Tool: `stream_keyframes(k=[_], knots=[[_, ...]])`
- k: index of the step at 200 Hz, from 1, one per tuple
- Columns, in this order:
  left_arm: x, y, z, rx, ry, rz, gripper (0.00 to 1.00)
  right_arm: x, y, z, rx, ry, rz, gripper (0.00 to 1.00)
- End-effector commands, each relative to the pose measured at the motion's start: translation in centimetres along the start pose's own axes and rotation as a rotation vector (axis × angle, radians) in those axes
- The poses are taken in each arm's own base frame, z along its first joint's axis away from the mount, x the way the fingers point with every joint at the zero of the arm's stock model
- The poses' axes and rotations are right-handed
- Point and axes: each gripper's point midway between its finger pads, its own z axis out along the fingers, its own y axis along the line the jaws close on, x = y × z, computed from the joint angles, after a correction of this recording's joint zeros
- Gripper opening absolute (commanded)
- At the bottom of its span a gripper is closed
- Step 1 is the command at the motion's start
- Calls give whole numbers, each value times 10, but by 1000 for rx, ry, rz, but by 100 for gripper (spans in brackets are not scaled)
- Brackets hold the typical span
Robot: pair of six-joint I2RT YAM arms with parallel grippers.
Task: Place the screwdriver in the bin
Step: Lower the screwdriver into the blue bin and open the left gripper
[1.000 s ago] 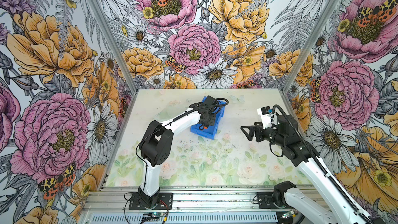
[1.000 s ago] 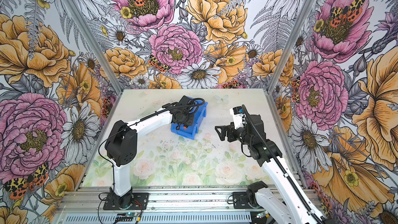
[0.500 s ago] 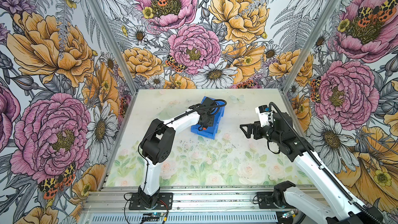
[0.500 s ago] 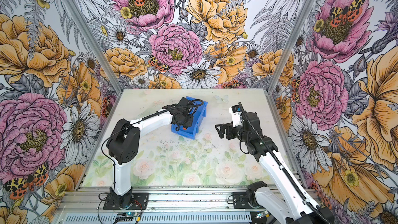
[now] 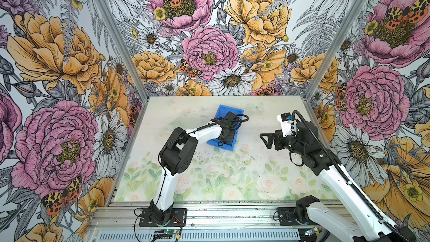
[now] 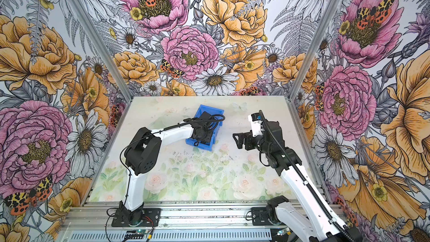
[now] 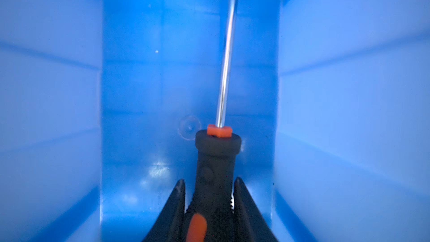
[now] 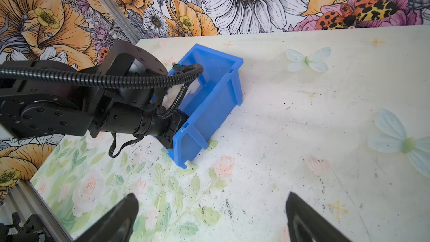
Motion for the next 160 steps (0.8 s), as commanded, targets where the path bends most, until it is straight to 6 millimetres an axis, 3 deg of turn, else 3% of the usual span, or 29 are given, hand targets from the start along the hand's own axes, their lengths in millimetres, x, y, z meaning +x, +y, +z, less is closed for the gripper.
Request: stream_keyframes(k=[1, 23, 61, 90, 126, 160], knots=[[-2, 1, 4, -14, -32, -28, 2, -12, 4, -5, -2, -45, -13, 100], [-1, -1, 3, -10, -39, -31, 11, -12, 4, -6, -2, -49, -12, 99], [-6, -6, -3, 6, -59, -33, 17, -12, 4, -7, -1, -52, -8, 100], [-12, -7, -12, 16, -80, -35, 31, -14, 5, -9, 0, -60, -9, 99], [-28, -9, -35, 32, -134, -42, 50, -18, 5, -12, 8, -77, -11, 100], [-40, -9, -64, 57, -187, -52, 54, -22, 5, -15, 12, -89, -9, 100]])
